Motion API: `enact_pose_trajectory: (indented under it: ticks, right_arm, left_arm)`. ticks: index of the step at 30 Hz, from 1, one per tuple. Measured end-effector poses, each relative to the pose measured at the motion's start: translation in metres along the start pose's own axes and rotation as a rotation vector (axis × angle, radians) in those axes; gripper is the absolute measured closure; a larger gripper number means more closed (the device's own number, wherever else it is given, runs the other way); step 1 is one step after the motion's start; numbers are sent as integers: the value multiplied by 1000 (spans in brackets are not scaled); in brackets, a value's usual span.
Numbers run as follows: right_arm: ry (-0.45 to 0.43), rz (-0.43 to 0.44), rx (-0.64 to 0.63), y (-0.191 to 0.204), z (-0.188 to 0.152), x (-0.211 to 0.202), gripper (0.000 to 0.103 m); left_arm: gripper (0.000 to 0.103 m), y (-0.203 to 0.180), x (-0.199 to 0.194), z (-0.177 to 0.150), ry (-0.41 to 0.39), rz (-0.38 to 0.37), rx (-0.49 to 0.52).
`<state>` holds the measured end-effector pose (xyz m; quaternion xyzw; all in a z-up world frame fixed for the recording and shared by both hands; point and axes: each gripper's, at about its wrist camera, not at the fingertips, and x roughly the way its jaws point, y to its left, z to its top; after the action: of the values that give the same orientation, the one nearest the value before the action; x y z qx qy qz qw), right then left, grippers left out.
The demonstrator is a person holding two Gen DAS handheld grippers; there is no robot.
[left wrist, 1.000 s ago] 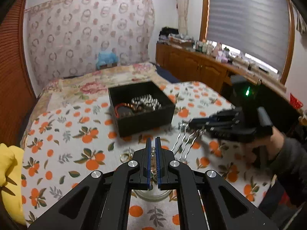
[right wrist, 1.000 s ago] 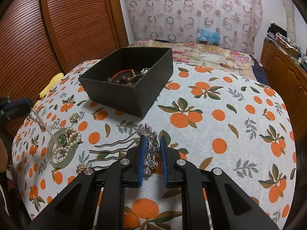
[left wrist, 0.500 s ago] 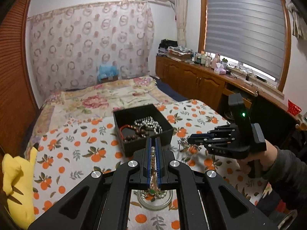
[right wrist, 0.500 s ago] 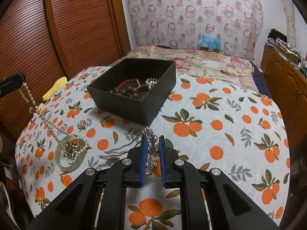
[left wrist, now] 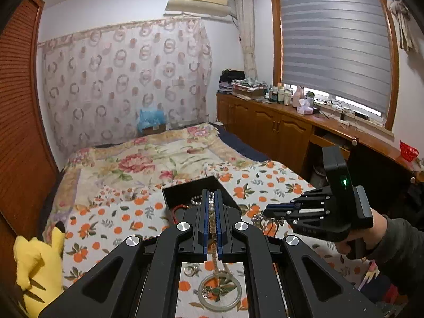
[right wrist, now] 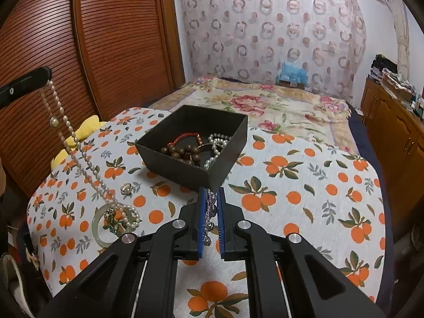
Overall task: Organize jewelry
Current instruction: 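Lift the pearl necklace into the black box with the left tool while the right tool carries the comb there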
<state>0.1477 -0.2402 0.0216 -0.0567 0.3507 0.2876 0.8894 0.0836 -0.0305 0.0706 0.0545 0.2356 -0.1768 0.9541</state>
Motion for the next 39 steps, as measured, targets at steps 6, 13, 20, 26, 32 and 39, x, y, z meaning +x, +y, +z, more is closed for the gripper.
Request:
enact_pose_trajectory:
  ticks: [6, 13, 20, 26, 32, 39]
  right_arm:
    - [-12, -14, -27, 4, 7, -6, 94]
    - [-35, -25, -40, 3, 21, -15, 94]
    - [-58, -47, -54, -1, 42, -17, 94]
    - [-71, -54, -46, -6, 60, -12, 94]
    - [-87, -67, -45, -10, 82, -9, 94]
    - [-96, -78, -48, -11, 97, -5, 94]
  left_arm:
    - [100, -2, -3, 13, -25, 6, 17]
    - [100, 0, -5, 30, -59, 21, 27]
    - [100, 8, 8, 52, -78, 70, 29]
    - [100, 18, 23, 72, -90, 108, 20]
    - [100, 20, 42, 84, -76, 125, 22]
    - [100, 28, 73, 85, -41, 136, -8]
